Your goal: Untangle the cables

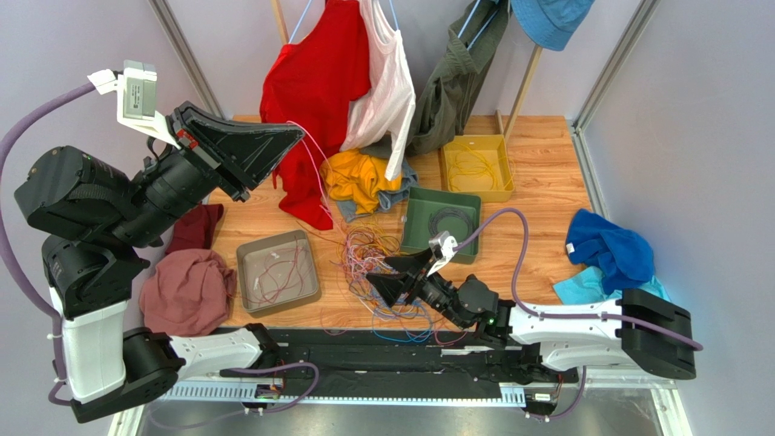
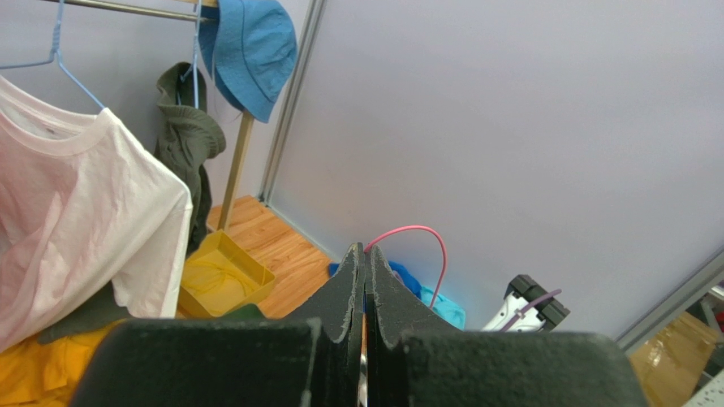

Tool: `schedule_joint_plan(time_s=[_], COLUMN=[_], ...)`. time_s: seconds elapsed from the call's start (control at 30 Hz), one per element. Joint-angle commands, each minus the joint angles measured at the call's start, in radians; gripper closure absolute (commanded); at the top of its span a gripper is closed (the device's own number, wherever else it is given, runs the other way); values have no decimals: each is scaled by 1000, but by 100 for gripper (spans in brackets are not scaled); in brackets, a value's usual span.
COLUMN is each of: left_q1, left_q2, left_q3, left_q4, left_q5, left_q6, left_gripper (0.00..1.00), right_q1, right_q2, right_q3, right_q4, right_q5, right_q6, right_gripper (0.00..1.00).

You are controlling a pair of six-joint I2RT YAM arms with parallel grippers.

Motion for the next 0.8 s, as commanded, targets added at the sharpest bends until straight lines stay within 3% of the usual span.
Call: schedule_joint_plan(time_s=[0.0,0.2,0.53,0.77], left_q1=[-3,-3,-3,-3], left_q2=[9,11,2,-12], left_q3=[-3,-4,-24,-53], left_q4=[37,31,22,31], left_q5=[34,33,36,53], left_q6=[-23,-20,-22,-40], left_gripper=[100,100,100,100], right_q1=[6,9,17,15], right_q2=[64,101,16,73], right_q3=[54,59,32,48], right_q4=[167,228,201,251], right_q5=[40,13,52,92], right_q6=[-22,-14,-41,-63], right_gripper=[28,28,29,29])
